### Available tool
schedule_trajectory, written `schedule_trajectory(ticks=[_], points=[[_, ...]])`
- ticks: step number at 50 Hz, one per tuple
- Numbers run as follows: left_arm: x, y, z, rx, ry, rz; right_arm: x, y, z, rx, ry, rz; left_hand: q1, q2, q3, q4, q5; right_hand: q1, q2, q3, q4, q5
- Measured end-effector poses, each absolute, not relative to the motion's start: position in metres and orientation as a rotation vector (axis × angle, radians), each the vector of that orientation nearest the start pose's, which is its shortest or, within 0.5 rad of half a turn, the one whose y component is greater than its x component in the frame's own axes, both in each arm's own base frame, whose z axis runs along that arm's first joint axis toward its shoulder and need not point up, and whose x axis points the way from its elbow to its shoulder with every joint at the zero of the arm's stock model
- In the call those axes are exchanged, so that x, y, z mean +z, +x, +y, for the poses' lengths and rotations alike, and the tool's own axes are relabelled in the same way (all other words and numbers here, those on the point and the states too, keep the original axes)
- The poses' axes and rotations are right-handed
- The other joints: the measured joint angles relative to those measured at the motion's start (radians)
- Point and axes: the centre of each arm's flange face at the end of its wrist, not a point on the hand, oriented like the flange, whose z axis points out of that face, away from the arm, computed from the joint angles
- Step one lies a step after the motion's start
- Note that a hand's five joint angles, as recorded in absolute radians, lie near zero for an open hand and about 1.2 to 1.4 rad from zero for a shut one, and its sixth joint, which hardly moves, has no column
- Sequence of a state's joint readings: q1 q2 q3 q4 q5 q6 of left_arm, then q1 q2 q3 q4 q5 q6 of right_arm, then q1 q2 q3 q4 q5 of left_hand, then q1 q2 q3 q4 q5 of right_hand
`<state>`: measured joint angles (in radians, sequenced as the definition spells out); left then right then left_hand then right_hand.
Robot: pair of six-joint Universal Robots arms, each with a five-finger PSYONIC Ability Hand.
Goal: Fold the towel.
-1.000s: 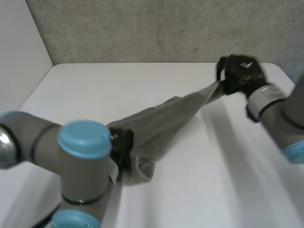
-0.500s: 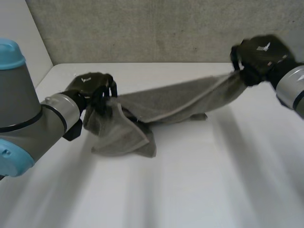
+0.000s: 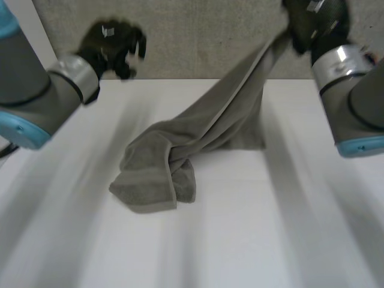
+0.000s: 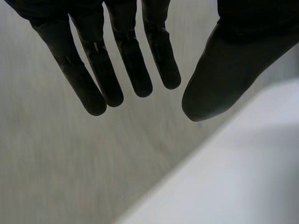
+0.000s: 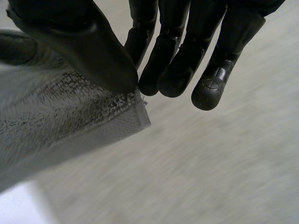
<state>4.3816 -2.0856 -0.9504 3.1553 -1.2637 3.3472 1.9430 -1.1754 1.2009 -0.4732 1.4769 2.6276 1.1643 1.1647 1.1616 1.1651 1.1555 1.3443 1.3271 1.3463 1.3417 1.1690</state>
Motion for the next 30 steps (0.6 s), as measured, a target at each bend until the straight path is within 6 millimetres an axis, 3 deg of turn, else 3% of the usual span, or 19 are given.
schedule_trajectory(ticks=[3,5,10,13,17,21,24,27,30], points=[[0.345,-0.292,-0.346,-2.727,1.079,1.981,0.359,0.278,-0.337,-2.780,-0.714,1.389,0.001,0.004,0.002,0.004,0.004,0.000,0.000,0.000,0.000,0.005],[0.358,-0.289,-0.342,-2.803,1.131,1.964,0.365,0.276,-0.330,-2.778,-0.686,1.380,0.001,0.006,0.004,0.005,0.005,0.001,0.000,0.000,0.000,0.005],[0.358,-0.275,-0.343,-2.846,1.154,2.099,0.359,0.271,-0.319,-2.696,-0.743,1.478,-0.001,0.002,0.003,0.001,0.003,0.001,0.000,0.001,0.000,0.005],[0.341,-0.265,-0.346,-2.798,1.104,2.261,0.347,0.270,-0.313,-2.603,-0.820,1.581,-0.087,-0.088,-0.087,-0.082,-0.071,0.001,0.002,0.001,0.000,0.005],[0.300,-0.257,-0.343,-2.630,0.975,2.532,0.321,0.267,-0.306,-2.455,-0.924,1.719,-0.520,-0.509,-0.511,-0.517,-0.503,0.001,0.009,0.001,0.000,0.005],[0.262,-0.254,-0.332,-2.438,0.848,2.728,0.302,0.264,-0.303,-2.365,-0.973,1.800,-0.636,-0.640,-0.646,-0.635,-0.649,0.001,0.009,0.001,0.000,0.005],[0.238,-0.257,-0.317,-2.299,0.778,2.832,0.290,0.260,-0.303,-2.322,-0.993,1.847,-0.715,-0.716,-0.723,-0.711,-0.730,0.001,0.009,0.002,0.000,0.005],[0.212,-0.269,-0.290,-2.139,0.737,2.915,0.277,0.254,-0.304,-2.295,-1.009,1.899,-0.799,-0.798,-0.816,-0.803,-0.826,0.001,0.009,0.002,0.000,0.005],[0.200,-0.277,-0.271,-2.061,0.735,2.940,0.272,0.250,-0.306,-2.287,-1.016,1.926,-0.805,-0.812,-0.822,-0.804,-0.835,0.001,0.009,0.002,0.000,0.005]])
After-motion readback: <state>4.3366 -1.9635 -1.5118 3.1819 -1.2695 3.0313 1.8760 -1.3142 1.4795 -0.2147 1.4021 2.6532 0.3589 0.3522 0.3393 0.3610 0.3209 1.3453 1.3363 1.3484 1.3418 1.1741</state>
